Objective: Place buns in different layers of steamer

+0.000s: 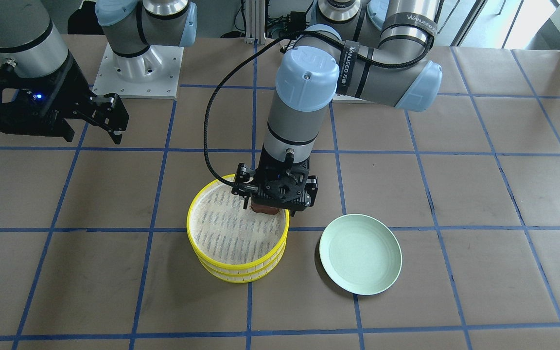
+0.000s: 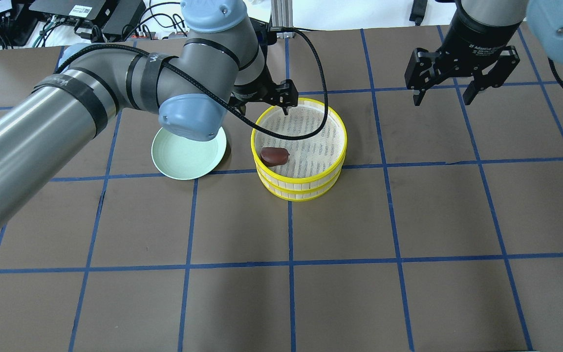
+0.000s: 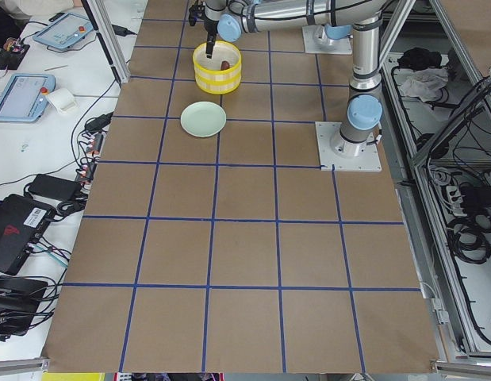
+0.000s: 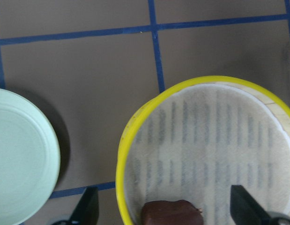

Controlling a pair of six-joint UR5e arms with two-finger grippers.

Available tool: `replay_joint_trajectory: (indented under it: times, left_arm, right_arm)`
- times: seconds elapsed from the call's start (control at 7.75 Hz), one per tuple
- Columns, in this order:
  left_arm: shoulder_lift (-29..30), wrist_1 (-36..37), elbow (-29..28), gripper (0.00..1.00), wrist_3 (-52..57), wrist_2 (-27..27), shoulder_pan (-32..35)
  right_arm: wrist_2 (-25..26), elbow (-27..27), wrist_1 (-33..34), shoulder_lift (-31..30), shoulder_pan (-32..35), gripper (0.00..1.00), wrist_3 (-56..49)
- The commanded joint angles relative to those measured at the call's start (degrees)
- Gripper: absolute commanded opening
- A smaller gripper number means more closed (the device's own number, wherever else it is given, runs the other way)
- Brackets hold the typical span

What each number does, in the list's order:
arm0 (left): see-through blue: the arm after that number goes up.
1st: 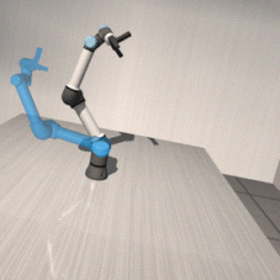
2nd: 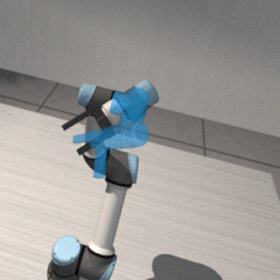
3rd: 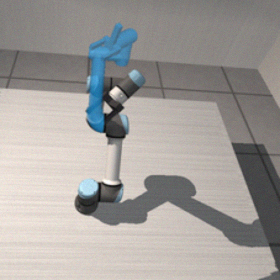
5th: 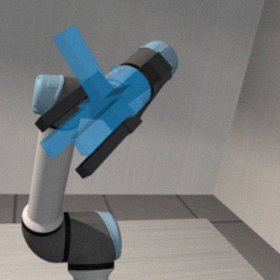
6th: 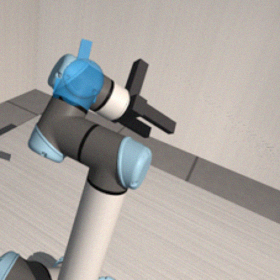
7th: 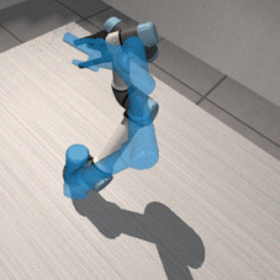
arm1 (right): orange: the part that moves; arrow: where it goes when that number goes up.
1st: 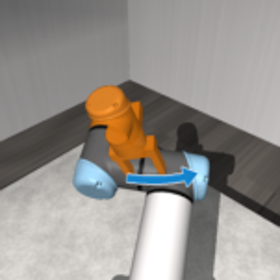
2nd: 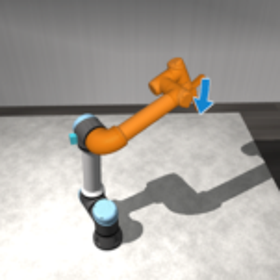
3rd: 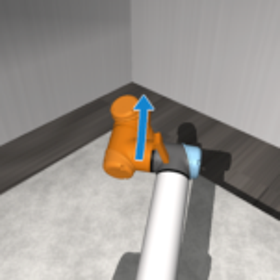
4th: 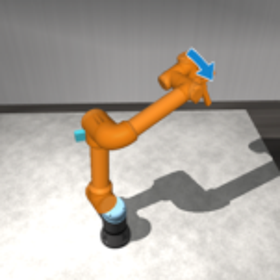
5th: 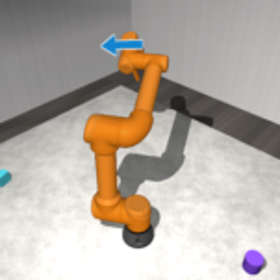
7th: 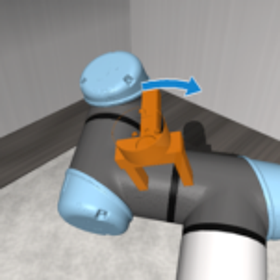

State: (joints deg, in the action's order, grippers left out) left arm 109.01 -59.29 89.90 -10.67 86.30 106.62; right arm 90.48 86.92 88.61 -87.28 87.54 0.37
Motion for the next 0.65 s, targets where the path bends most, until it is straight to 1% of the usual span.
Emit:
replay_joint_trajectory:
  times: [0.0, 0.26, 0.52]
  left_arm:
    - [-0.4, -4.6, -0.2, 1.0, 6.3, 5.1, -6.4]
    - [-1.2, -7.2, -0.6, 1.0, 7.0, 6.7, -12.3]
    - [-6.7, -17.3, -1.8, 1.0, 7.0, 6.7, -17.3]
  right_arm:
    - [-0.3, 0.0, 0.2, 0.0, 0.0, 0.86, 0.2]
    - [-0.3, 0.0, 0.3, 0.1, 0.0, 0.86, 0.3]
    - [-0.3, 0.0, 0.3, 0.1, 0.1, 0.86, 0.3]
